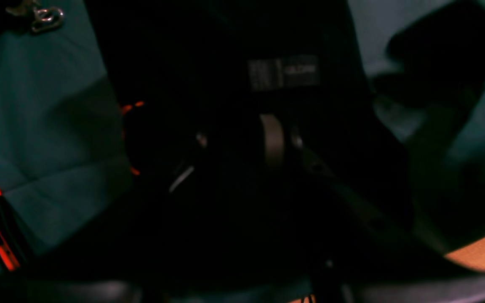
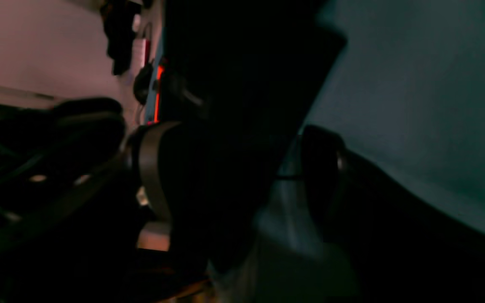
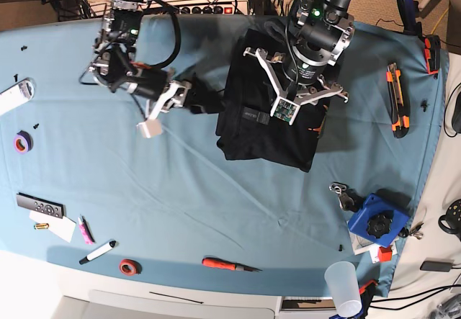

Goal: Layout the t-shirt on the table in an organized manner, then fold the t-shirt properly

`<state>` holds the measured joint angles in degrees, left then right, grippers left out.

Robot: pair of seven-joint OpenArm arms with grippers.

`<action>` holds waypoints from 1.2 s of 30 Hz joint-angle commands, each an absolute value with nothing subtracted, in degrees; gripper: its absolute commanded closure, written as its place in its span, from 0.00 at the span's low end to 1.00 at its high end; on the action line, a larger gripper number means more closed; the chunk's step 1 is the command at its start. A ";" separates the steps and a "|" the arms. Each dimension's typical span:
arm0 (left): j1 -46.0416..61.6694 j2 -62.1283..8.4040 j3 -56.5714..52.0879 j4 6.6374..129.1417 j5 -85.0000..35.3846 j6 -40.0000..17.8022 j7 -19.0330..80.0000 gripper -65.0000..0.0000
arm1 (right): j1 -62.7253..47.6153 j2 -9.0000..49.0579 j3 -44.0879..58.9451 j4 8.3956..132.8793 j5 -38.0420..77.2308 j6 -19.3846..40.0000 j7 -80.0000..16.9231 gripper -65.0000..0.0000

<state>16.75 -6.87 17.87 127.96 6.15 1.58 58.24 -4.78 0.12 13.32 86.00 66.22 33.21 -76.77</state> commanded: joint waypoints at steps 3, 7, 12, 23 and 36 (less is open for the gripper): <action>16.49 -6.72 17.82 128.95 6.35 1.56 56.97 0.73 | -4.10 -0.67 12.08 84.16 68.20 33.82 -75.72 0.36; 16.47 -6.70 17.82 128.97 6.35 1.43 56.93 0.73 | -4.05 -1.32 9.56 83.81 69.54 34.72 -75.85 0.36; 16.47 -6.72 17.82 128.97 6.35 1.43 56.93 0.73 | -3.99 -1.50 6.28 83.81 68.53 34.68 -75.83 0.36; 16.49 -6.70 17.82 128.95 6.33 1.43 56.93 0.73 | -3.33 -2.52 3.90 83.81 55.90 34.06 -72.55 0.65; 16.49 -6.70 17.82 128.97 6.35 1.45 56.95 0.73 | 1.98 -1.32 -1.08 84.01 54.17 33.06 -80.00 1.00</action>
<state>16.75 -6.85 17.87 127.96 6.15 1.41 58.22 1.17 -1.26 -0.82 83.42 52.99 32.84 -79.50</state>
